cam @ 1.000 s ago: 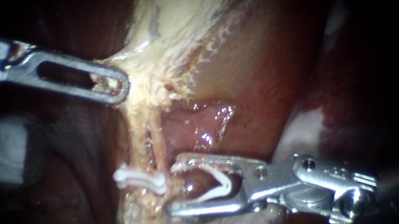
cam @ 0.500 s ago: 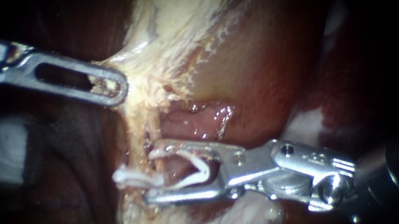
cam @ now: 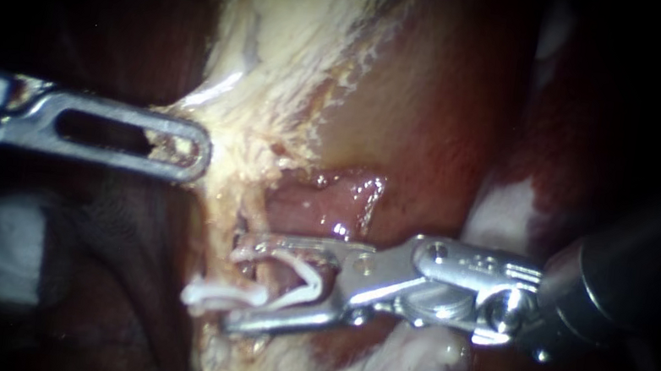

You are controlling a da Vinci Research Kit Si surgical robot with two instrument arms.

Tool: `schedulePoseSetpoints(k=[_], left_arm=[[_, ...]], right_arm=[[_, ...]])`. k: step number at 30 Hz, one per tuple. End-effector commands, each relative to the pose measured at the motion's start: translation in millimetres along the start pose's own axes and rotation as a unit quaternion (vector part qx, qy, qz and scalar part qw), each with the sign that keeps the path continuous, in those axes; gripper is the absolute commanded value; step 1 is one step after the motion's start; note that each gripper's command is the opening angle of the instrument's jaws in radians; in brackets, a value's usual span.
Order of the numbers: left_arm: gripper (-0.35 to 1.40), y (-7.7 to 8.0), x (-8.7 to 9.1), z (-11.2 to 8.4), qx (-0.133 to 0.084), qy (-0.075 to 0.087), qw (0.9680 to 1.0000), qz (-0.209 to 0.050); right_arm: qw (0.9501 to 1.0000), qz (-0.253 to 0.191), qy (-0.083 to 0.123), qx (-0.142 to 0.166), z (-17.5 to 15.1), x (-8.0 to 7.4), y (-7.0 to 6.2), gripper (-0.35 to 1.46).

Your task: Clipping third clip left tube

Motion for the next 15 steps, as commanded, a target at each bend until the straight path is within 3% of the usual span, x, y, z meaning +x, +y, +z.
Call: schedulePoseSetpoints(k=[1, 8, 15], left_arm=[[-0.35, -0.1, 0.0, 0.0, 0.001, -0.001, 1.0000, 0.000], [-0.35, -1.2, 0.4, -0.3, 0.003, -0.003, 1.0000, 0.001], [-0.35, -1.4, 0.5, -0.4, 0.004, -0.003, 1.0000, 0.001]], right_arm=[[1.0000, 0.000, 0.000, -0.001, 0.0, -0.1, 0.2, 0.60], [1.0000, 0.000, -0.001, -0.002, 0.6, -0.6, 1.1, 0.60], [0.9999, 0.001, -0.002, 0.013, 1.4, 0.0, 0.6, 0.60]])
